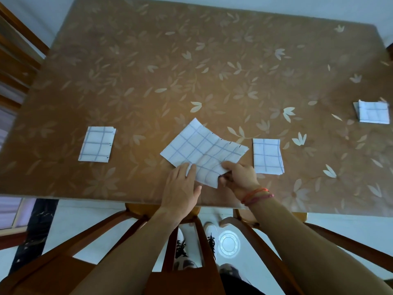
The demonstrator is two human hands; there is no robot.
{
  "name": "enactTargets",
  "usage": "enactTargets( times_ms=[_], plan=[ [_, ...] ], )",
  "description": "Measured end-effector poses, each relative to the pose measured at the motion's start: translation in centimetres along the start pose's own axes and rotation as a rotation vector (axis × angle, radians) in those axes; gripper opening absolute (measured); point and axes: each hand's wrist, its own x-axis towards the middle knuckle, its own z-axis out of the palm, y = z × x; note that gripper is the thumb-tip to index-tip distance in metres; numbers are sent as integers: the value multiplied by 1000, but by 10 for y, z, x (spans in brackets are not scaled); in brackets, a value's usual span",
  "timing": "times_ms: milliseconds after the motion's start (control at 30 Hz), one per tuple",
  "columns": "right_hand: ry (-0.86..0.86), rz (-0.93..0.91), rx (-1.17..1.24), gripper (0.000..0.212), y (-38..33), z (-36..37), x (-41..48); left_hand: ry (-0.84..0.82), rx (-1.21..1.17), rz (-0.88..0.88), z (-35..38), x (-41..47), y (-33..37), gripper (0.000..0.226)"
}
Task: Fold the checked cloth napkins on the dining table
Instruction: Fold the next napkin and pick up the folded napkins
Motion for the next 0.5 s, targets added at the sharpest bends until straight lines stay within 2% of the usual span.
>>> enactTargets(
  times_ms=[100,233,400,467,500],
  plan=[
    [-67,65,92,5,6,0,-12,-29,-85,-66,6,3,-3,50],
    [-194,109,99,6,11,-2,-14,-9,-132,-56,8,2,-11,34],
    [-509,-13,-97,49,9,-21,-8,25,-152,6,6,0,-22,31],
    [-476,-165,-232,47,8,-27,-2,20,-146,17,5,-3,-28,36],
    [-364,-231,-336,44,18,-36,7,11,-138,35,5,-4,-31,38]
  ],
)
